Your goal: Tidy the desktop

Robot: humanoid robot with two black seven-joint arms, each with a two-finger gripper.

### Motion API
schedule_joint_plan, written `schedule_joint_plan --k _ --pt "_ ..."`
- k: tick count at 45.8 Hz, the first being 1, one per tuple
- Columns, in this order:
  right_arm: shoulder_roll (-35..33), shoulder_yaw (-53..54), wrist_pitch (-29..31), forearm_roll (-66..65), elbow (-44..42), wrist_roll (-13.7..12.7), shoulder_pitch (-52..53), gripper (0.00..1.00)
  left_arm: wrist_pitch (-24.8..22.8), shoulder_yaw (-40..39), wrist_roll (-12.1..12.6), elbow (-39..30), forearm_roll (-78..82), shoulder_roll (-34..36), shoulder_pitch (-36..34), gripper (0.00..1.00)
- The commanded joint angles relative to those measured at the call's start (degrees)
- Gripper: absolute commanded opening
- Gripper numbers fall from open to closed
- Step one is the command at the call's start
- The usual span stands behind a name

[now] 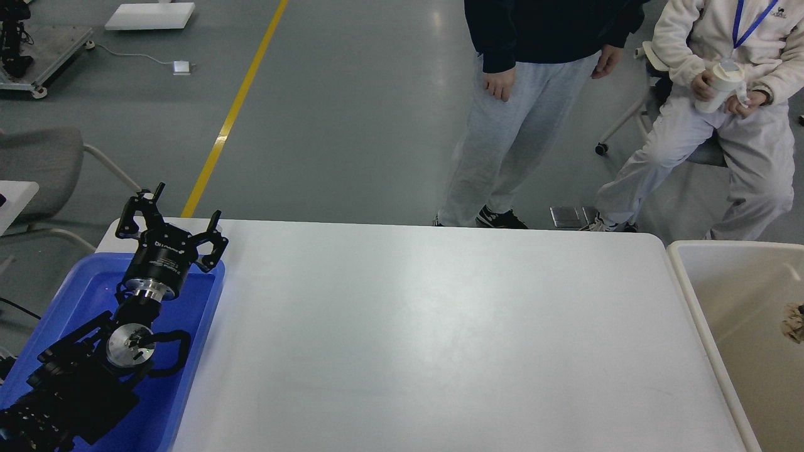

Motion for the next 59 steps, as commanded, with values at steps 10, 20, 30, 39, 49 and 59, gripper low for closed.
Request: schedule_joint_plan --k 10,20,30,39,49,59 --pt "18.3 3.6 5.1 1.0 -29.9 -0.6 -1.9 0.00 0.0 0.0 0.0 0.1 0.0 0.0 0.0 1.00" --pt "22.8 4.3 10.6 2.2 -38.7 -0.9 0.1 0.00 0.0 0.0 0.0 0.1 0.0 0.0 0.0 1.00" --pt "22.8 4.5 12.1 2.6 -38.7 -1.8 1.2 0.00 0.0 0.0 0.0 0.0 0.0 0.0 0.0 1.00" --pt "22.7 4.7 12.8 2.6 -39.0 -1.8 1.3 0.00 0.0 0.0 0.0 0.1 0.0 0.0 0.0 1.00" --pt "22.6 4.7 12.4 2.6 -39.3 -1.7 1.7 0.69 -0.1 0.1 0.0 0.0 0.0 0.0 0.0 1.00" --pt "22.5 5.1 12.1 2.6 -39.3 -1.7 1.9 0.99 -0.1 0.0 0.0 0.1 0.0 0.0 0.0 1.00"
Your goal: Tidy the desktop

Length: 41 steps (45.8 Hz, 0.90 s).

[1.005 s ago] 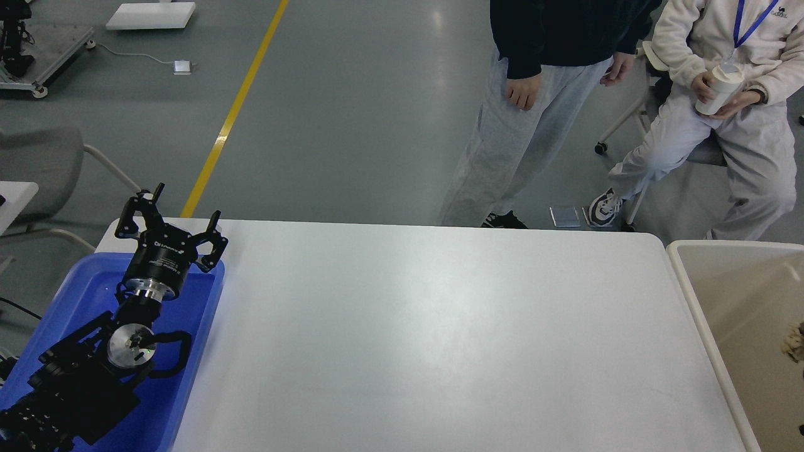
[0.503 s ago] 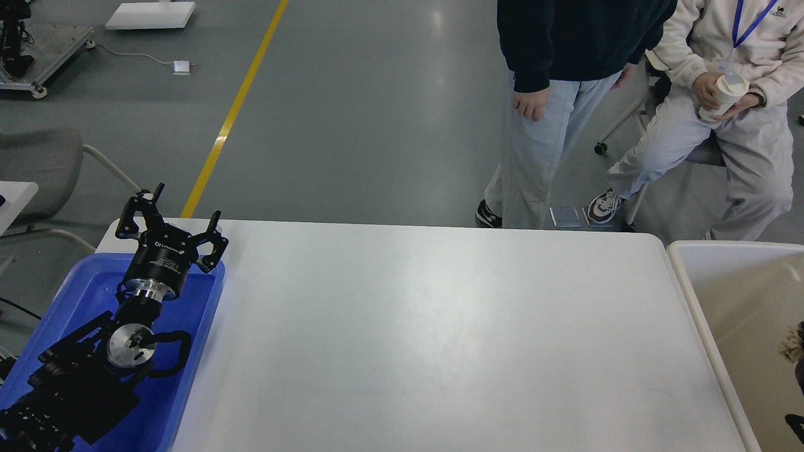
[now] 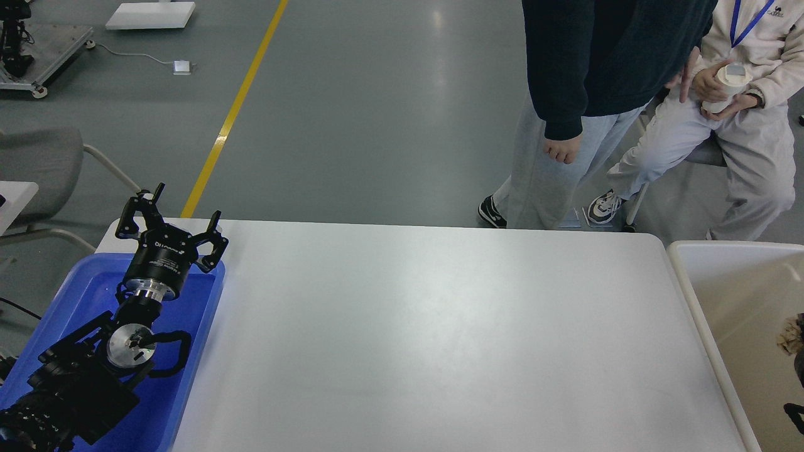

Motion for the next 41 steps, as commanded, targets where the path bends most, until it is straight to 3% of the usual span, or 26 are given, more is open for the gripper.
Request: schedule_joint_plan --k 1,33,35,41 --pt "0.0 0.3 0.0 0.0 -0.2 0.0 0.4 0.99 0.0 0.0 0.0 0.1 0.0 0.0 0.0 1.00" --pt "0.5 -0.1 -2.6 -0.1 -0.8 0.2 0.3 1.00 -0.1 0.0 0.0 0.0 0.0 0.0 0.0 1.00" --pt "0.5 0.1 -0.9 0.0 -0.6 0.3 0.4 1.00 -0.1 0.0 0.0 0.1 0.0 0.0 0.0 1.00" --pt "-0.9 7.3 12.9 5.6 -0.7 0.4 0.8 1.00 -0.1 0.0 0.0 0.0 0.0 0.0 0.0 1.00"
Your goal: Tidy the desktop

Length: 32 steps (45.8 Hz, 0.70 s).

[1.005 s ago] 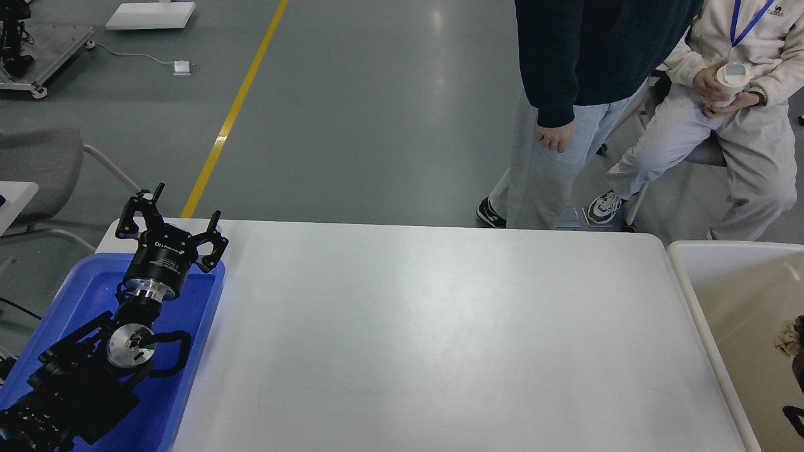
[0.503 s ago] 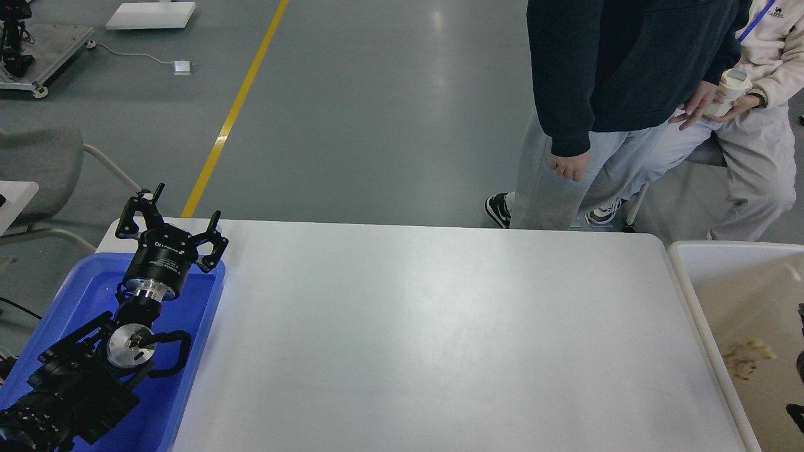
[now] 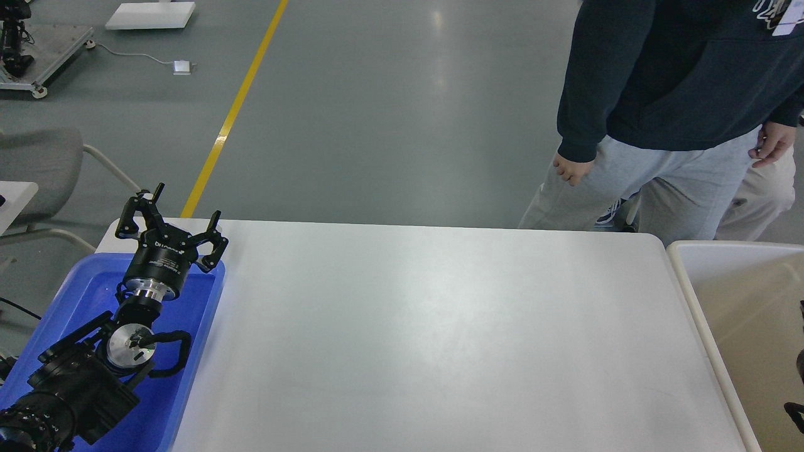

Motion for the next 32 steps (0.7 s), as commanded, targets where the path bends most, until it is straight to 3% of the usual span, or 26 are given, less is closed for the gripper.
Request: schedule_joint_plan --k 1,5,20,32 --pt "-1.6 8.1 12.6 5.6 0.1 0.2 0.4 1.00 -0.1 0.0 0.0 0.0 0.0 0.0 0.0 1.00" --pt "-3.8 12.1 14.9 6.5 4.0 0.6 -0.3 0.99 0.0 0.0 0.0 0.0 0.0 0.0 0.0 1.00" --pt "-11.6 34.6 16.5 6.0 34.9 2.0 -6.2 1.00 0.0 0.0 0.0 0.0 0.0 0.0 0.0 1.00" --pt "-9.5 44.8 16.4 3.3 45.7 5.4 -10.9 1.00 0.0 0.0 0.0 0.0 0.0 0.0 0.0 1.00"
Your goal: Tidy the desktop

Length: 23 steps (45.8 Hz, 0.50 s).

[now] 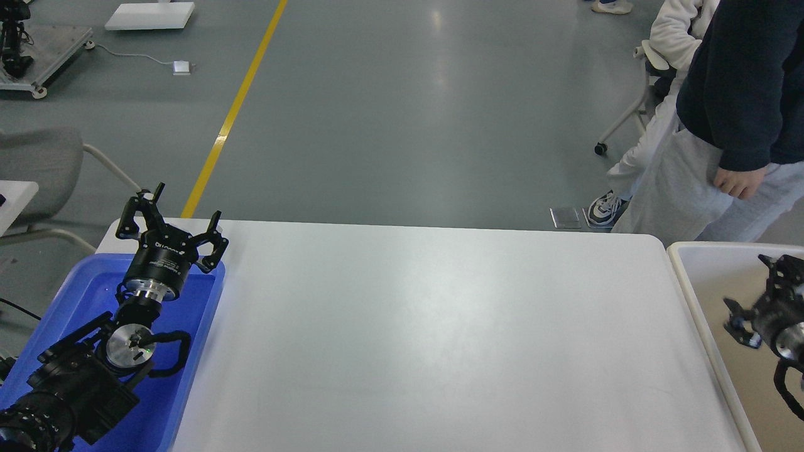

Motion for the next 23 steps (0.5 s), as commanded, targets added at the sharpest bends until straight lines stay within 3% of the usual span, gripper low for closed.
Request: schedule_joint_plan --k 1,23 --pt "0.9 10.8 0.6 -2.6 12.4 2.2 -4.6 1.00 0.0 0.0 0.0 0.0 0.0 0.0 0.0 1.00" --pt "17.3 28.4 0.6 -22.0 16.5 7.0 -9.4 1.00 0.0 0.0 0.0 0.0 0.0 0.0 0.0 1.00"
